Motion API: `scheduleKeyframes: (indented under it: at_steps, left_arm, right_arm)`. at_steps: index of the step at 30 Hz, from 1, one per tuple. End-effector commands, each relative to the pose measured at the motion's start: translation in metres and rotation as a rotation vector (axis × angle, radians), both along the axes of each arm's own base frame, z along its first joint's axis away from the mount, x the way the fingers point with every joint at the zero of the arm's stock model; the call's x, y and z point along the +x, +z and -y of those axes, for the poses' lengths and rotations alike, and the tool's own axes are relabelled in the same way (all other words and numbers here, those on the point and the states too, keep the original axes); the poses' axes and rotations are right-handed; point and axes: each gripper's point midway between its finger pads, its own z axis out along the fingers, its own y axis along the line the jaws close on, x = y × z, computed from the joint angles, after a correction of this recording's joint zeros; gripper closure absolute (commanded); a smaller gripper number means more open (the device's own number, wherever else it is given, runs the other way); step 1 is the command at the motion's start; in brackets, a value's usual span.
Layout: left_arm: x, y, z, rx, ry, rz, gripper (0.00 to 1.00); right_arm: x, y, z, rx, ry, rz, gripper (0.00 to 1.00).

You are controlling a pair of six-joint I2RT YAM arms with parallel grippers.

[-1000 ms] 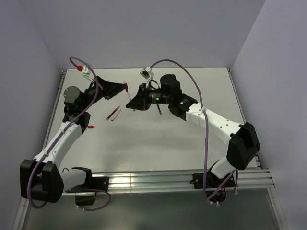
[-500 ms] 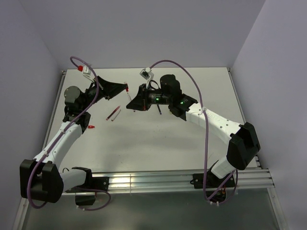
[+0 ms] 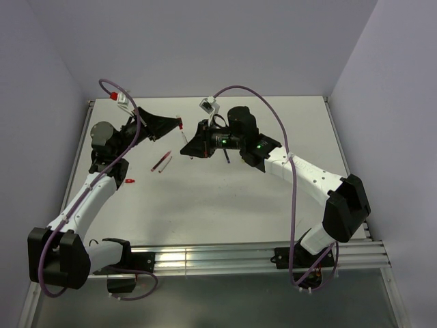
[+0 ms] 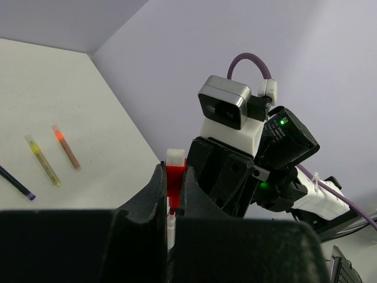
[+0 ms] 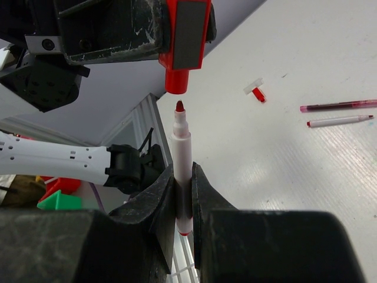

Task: Insert the pens into the pen caps
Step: Insert the pen cap onto the pen.

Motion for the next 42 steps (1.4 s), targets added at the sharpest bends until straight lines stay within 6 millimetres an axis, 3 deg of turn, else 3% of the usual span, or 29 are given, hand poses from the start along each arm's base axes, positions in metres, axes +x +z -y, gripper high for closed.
scheduleKeyframes:
  at_steps: [1, 25, 33, 42]
  left_arm:
    - [-0.005, 0.016, 0.002, 0.006, -0.021, 0.072, 1.00]
    - [-0.016, 0.013, 0.012, 0.008, -0.051, 0.074, 1.00]
    - [-0.044, 0.009, 0.025, -0.006, -0.054, 0.085, 1.00]
    - [-0.092, 0.006, 0.044, 0.038, -0.140, 0.169, 1.00]
  right_arm:
    - [-0.001, 0.050, 0.003, 0.072, -0.012, 0.117, 1.00]
    - [0.008, 0.056, 0.012, 0.087, -0.073, 0.122, 1.00]
    - [0.012, 0.063, 0.022, 0.118, -0.148, 0.154, 1.00]
    - [0.006, 0.066, 0.032, 0.126, -0.169, 0.203, 1.00]
